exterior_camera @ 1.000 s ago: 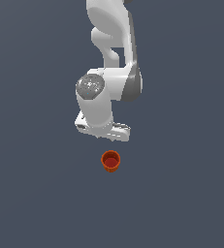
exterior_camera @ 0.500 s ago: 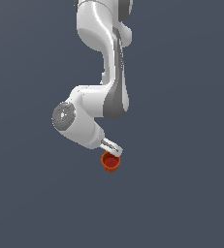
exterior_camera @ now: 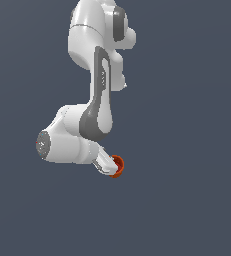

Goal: Pick up the object and move it to a goal position.

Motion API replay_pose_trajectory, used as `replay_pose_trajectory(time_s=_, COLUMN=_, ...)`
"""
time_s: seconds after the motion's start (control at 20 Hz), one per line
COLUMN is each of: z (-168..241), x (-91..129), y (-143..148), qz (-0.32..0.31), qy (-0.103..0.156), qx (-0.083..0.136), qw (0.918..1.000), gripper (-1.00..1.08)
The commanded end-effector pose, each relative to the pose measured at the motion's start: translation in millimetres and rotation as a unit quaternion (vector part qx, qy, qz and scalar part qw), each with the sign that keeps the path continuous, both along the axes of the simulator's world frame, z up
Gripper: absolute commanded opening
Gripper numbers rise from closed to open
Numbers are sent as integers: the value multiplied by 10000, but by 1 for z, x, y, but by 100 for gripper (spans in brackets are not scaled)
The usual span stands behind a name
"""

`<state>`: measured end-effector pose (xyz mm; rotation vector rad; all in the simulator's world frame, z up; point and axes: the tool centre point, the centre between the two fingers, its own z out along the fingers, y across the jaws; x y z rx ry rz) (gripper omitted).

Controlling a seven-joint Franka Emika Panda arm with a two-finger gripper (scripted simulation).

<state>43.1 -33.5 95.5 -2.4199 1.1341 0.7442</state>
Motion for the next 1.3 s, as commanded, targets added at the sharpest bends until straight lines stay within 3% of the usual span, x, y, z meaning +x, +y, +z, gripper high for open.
replay_pose_trajectory(time_s=0.0, z=-3, x=2, y=0, qz=-259, qy=231, qx=226, qw=9991, gripper=28)
replay_pose_trajectory(time_s=0.3, z=-6, x=6, y=-1, qz=-652, qy=618, qx=613, qw=9941, gripper=28)
replay_pose_trajectory(time_s=0.55, z=-7, x=7, y=-1, qz=-812, qy=790, qx=791, qw=9904, gripper=28)
replay_pose_trajectory(time_s=1.25, z=-18, x=1, y=9, qz=-844, qy=828, qx=823, qw=9896, gripper=28)
